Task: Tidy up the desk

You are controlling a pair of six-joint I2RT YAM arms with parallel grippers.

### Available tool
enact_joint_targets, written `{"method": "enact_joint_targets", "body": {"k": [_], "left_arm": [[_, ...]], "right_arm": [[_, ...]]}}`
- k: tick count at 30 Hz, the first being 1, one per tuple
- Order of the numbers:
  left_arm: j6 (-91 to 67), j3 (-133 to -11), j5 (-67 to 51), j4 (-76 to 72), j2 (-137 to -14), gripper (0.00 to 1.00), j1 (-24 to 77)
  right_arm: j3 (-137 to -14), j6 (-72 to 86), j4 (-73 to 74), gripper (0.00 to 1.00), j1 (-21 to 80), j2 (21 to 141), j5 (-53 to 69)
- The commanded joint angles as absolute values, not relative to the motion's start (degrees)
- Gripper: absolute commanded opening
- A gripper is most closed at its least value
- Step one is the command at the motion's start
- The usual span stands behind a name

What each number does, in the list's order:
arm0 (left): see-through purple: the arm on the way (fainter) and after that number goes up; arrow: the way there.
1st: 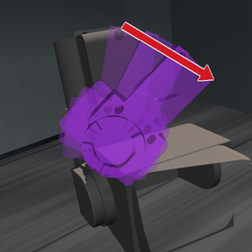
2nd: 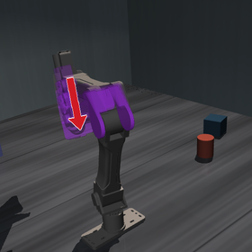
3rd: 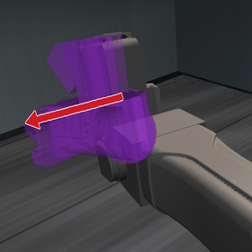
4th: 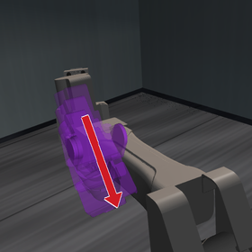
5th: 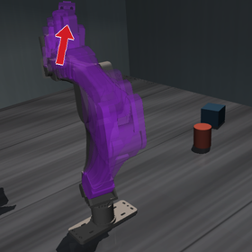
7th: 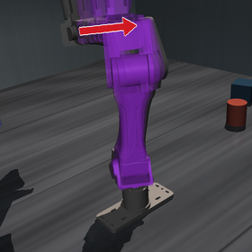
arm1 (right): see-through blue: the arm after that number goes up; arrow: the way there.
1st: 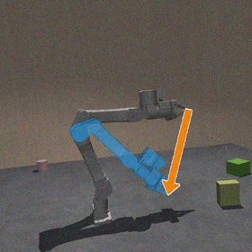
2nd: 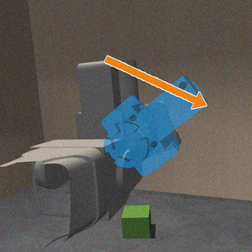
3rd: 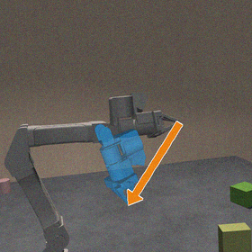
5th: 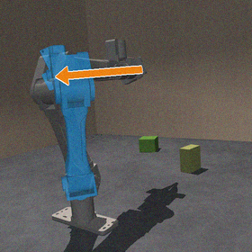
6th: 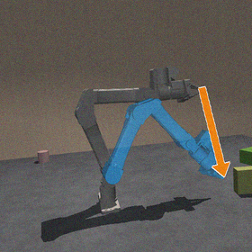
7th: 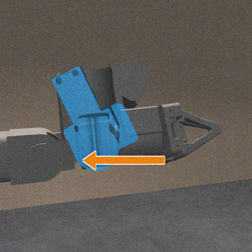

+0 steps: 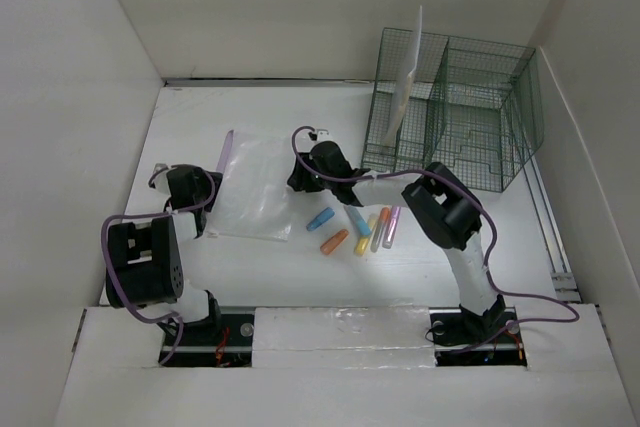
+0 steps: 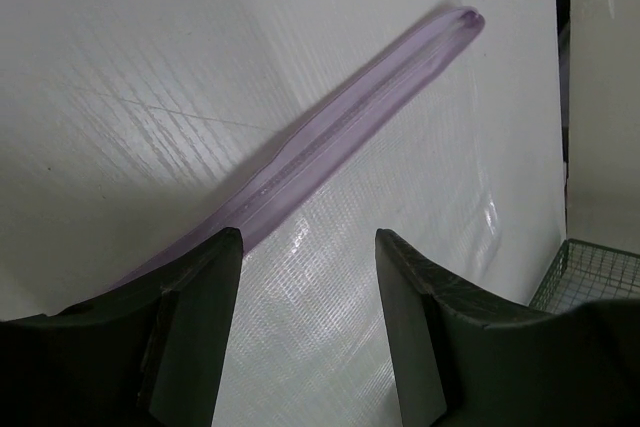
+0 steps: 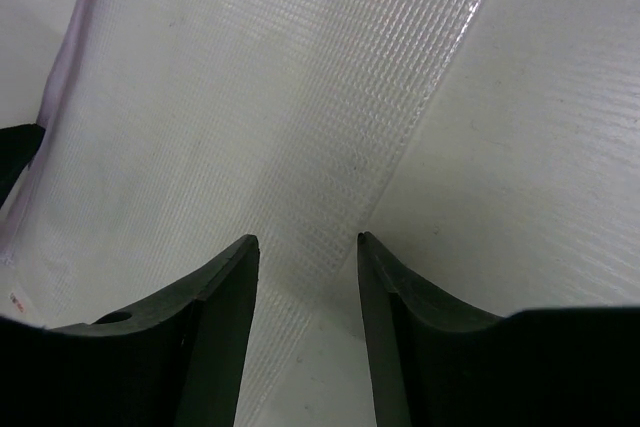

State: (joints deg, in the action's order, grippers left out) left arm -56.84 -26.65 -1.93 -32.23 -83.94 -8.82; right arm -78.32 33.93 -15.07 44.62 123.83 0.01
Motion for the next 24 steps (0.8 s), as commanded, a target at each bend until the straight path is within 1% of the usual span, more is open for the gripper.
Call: {"method": "enact_joint_targets", "body": {"k": [1,6,7,9,10,11,12,13,15,16,19,21,22,24], "left_arm": [[-55.6,-27.8,-2.8,-35.0,-84.6,0.52,-9.3],[-54.8,-27.7,-4.2,-35.5,-84.6,0.52,-9.3],[-54.8,-27.6,-4.4,-35.4,-84.6,0.52,-9.3],[-54.8,-27.5,-4.5,-35.4,-84.6,0.52,-9.3],[-54.8,-27.5,-4.6,-35.4,-84.6,0.52,-9.3],[-54.7,-27.5,-4.5,-35.6,-84.4,0.52,-9.3],[-54.7,-27.4,-4.7,-35.7,-84.4,0.52,-9.3],[-54.7,-27.2,-4.6,-35.7,-84.3,0.52,-9.3],[-54.7,-27.2,-4.7,-35.7,-84.3,0.52,-9.3],[-54.6,-27.2,-4.8,-35.7,-84.2,0.52,-9.3],[-54.8,-27.0,-4.9,-35.8,-84.2,0.52,-9.3],[-54.9,-26.4,-5.4,-36.2,-83.9,0.51,-9.3],[-54.1,-26.2,-6.1,-37.8,-83.8,0.51,-9.3],[-52.8,-28.2,-6.6,-37.4,-82.9,0.52,-7.3]], "right_arm": [[-80.4,35.2,-16.8,0.48,44.5,125.7,3.4],[-80.4,37.0,-19.2,0.44,44.5,126.5,5.7],[-80.3,37.3,-20.6,0.39,44.5,126.5,6.7],[-79.0,38.8,-23.2,0.34,44.5,126.4,7.4],[-78.8,39.7,-25.0,0.26,44.5,126.2,7.6],[-78.7,40.1,-25.7,0.22,44.5,126.1,7.9],[-77.7,40.4,-27.0,0.20,44.5,126.0,8.3],[-77.2,41.8,-30.1,0.21,44.5,126.0,9.3],[-77.5,42.4,-29.6,0.27,44.5,126.1,9.4],[-79.3,41.9,-26.8,0.40,44.5,125.9,7.8],[-80.9,39.3,-21.0,0.60,45.8,125.5,3.0],[-82.4,37.4,-17.4,0.61,46.3,125.1,0.6],[-83.9,35.1,-13.1,0.61,47.1,124.8,-4.3],[-84.9,33.3,-9.1,0.61,47.6,123.6,-8.1]]}}
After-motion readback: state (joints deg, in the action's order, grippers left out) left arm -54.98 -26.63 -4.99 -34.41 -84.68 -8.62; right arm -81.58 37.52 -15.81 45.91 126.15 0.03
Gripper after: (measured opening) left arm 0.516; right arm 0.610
